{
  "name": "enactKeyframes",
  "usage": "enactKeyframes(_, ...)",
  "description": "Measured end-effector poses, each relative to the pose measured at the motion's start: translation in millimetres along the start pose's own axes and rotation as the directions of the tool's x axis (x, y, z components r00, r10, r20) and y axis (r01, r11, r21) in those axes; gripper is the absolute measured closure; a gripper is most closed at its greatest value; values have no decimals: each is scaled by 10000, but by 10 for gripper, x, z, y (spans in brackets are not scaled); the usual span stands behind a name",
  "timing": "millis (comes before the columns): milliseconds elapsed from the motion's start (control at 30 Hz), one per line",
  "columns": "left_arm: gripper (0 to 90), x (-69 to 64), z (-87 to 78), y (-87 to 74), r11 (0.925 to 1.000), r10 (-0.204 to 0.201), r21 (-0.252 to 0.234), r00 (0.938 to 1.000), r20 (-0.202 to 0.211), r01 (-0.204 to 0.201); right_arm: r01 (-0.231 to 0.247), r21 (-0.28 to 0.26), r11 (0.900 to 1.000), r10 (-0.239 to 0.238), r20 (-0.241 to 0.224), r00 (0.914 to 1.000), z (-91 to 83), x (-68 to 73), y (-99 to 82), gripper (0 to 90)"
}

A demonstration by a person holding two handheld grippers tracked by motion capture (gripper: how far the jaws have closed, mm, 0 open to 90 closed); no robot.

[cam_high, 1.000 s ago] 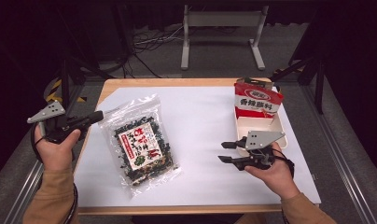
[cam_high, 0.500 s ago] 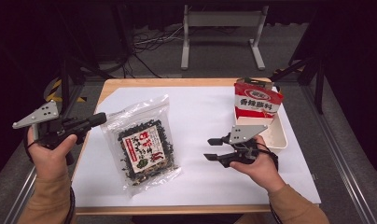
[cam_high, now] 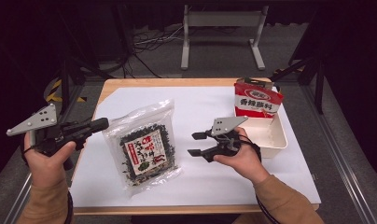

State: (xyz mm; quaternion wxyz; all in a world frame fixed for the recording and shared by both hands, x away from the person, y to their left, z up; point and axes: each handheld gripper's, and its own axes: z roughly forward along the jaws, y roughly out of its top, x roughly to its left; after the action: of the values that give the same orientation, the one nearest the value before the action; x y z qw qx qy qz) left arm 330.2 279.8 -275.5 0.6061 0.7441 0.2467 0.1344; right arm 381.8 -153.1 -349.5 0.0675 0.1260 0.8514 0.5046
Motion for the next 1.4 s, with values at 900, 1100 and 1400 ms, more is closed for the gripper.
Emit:
enactKeyframes(900,900,-74,-26,-5,10000,61,-42,9998,202,-60,-204,148,9997,218,-1056,9942,593,-187,306,377)
enactKeyframes(1100,900,-86,-29,-5,9999,110,-57,9997,226,-108,-264,296,9992,308,-1623,9863,711,-213,363,382)
enactKeyframes(1400,900,-88,-31,-11,9999,82,-64,9997,239,-80,-121,443,9989,212,-2128,9769,834,-218,413,430)
